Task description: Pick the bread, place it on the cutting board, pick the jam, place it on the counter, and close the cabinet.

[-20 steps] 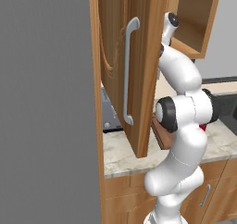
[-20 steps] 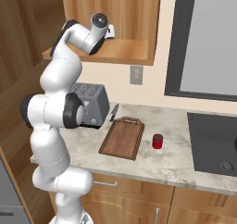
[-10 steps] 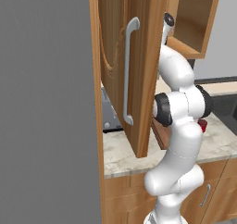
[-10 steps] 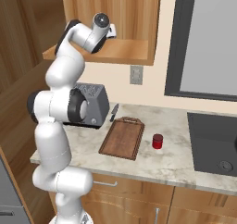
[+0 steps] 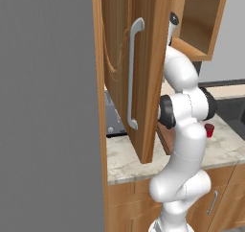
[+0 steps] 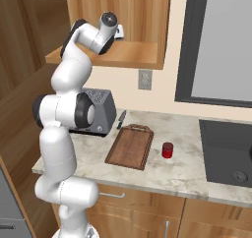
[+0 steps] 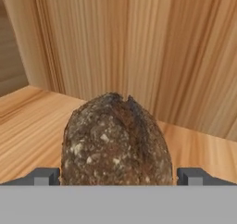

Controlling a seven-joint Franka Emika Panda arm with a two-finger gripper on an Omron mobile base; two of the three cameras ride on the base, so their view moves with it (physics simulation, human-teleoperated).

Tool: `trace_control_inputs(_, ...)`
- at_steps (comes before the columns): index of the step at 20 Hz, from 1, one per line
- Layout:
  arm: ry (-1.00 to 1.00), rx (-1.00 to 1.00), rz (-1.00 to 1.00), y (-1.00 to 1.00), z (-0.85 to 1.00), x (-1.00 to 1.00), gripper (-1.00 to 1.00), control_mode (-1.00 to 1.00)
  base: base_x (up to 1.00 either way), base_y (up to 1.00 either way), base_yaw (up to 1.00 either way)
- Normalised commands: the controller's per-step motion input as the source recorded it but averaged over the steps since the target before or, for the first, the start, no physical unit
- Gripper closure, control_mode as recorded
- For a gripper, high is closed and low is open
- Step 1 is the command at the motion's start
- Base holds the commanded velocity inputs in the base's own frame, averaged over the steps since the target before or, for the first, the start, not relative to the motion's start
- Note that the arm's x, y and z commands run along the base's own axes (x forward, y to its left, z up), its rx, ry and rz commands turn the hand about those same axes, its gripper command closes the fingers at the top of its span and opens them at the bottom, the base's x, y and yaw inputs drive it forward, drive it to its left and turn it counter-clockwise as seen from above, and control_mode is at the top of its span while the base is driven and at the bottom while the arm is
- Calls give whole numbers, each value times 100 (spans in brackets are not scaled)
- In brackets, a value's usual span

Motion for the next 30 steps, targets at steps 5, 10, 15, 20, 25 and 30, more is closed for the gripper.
trace_control_inputs(5, 5, 0, 1, 12, -12, 0, -100, -100, 0, 0, 0)
trace_control_inputs(10, 3, 0, 1, 13, -11, 0, -100, -100, 0, 0, 0)
trace_control_inputs(15, 1, 0, 2, 20, -12, 0, 100, -100, 0, 0, 0)
trace_control_inputs(20, 0, 0, 1, 8, 0, 0, 100, -100, 0, 0, 0)
trace_control_inputs(25, 0, 0, 0, 0, 0, -14, 100, -100, 0, 0, 0)
trace_control_inputs(30, 0, 0, 0, 0, 0, -24, 100, -100, 0, 0, 0)
